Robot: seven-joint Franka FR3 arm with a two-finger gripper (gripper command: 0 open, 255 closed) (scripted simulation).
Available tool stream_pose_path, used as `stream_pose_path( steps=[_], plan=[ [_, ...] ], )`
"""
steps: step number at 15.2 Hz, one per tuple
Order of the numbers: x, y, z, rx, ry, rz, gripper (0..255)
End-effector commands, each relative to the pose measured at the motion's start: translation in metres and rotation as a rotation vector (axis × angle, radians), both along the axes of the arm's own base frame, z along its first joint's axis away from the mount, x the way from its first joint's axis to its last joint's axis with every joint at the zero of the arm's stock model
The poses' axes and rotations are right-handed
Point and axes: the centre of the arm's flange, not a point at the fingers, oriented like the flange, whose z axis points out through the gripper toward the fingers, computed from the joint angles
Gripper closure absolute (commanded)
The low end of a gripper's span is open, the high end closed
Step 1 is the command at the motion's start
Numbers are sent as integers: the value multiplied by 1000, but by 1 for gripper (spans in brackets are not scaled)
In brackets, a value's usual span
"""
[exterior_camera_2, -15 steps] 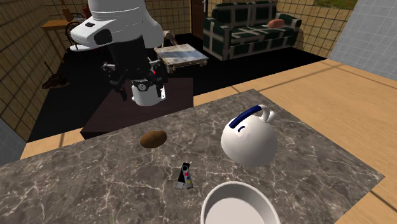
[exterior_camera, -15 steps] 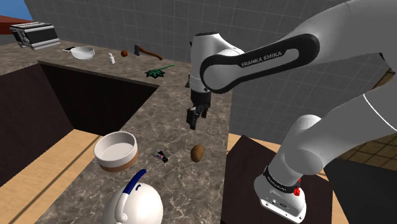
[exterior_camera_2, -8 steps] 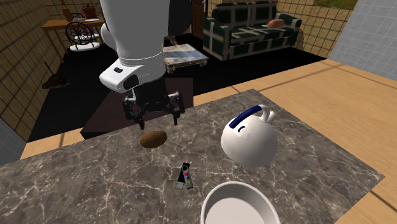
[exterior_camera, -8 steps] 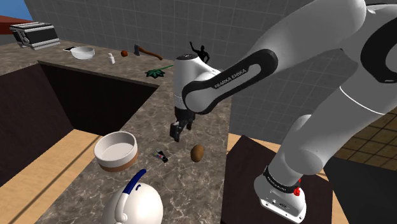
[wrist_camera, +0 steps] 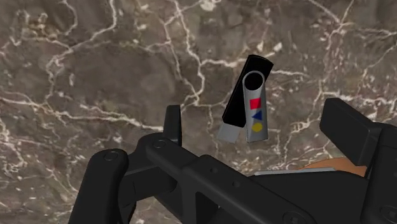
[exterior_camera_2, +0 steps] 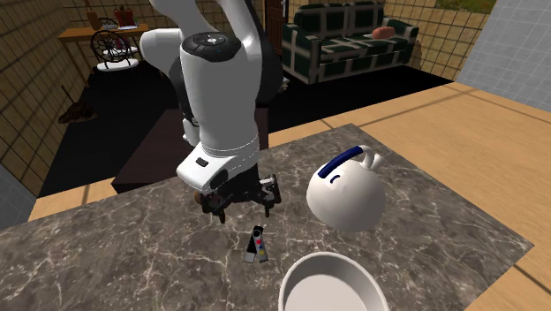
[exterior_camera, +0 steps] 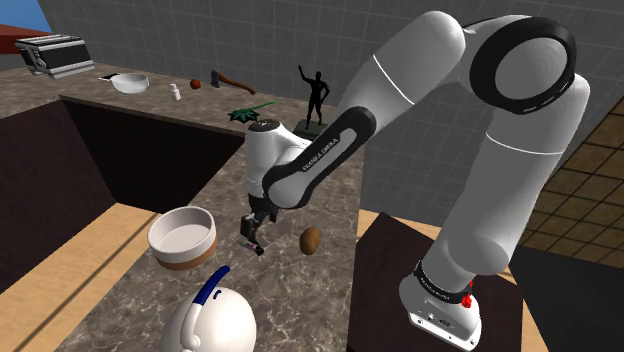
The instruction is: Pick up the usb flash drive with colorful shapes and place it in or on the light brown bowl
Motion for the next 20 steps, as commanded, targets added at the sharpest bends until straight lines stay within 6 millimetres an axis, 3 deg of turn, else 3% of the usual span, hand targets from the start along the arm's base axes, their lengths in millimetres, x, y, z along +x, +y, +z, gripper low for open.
stream_pose_path(
  steps=[1, 10, 18, 19, 20],
  plan=[
    [14, 11, -19, 3, -9, -3, 0],
    [20, 18, -68, 4, -12, -5, 0],
    [20, 18, -68, 4, -12, -5, 0],
    [20, 18, -68, 4, -12, -5, 255],
    [20, 18, -68, 4, -12, -5, 255]
  ],
)
